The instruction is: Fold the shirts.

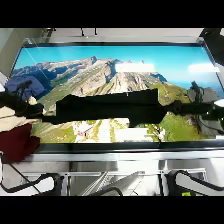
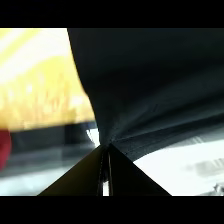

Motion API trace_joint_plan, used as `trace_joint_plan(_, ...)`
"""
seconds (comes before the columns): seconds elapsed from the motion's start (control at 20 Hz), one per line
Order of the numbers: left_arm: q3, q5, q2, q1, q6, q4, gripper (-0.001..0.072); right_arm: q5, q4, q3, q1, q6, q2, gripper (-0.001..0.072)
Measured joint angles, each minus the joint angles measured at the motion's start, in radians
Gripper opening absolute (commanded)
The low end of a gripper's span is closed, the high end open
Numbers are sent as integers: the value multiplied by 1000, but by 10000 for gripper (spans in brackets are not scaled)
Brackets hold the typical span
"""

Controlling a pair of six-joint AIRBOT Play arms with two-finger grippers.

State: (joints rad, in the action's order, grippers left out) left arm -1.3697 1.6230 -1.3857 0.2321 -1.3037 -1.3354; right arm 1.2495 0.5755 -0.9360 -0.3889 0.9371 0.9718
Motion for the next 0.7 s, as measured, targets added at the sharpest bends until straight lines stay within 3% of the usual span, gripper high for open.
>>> trace_joint_plan(0.45, -421, -3, -395, -102, -55, -45, 16, -134, -41, -408, 122, -68, 485, 33)
trace_joint_plan(0.5, -455, -1, -435, -108, -58, -46, 17, -139, -49, -427, 124, -75, 515, 146)
trace_joint_plan(0.55, -485, 5, -469, -113, -59, -50, 18, -146, -56, -443, 126, -90, 537, 207)
trace_joint_plan(0.6, -513, 12, -500, -119, -62, -53, 58, -149, -63, -459, 126, -102, 553, 207)
trace_joint_plan(0.65, -538, 19, -525, -122, -66, -54, 484, -150, -64, -476, 124, -111, 564, 207)
trace_joint_plan(0.7, -562, 24, -548, -127, -70, -57, 706, -150, -64, -494, 121, -116, 573, 208)
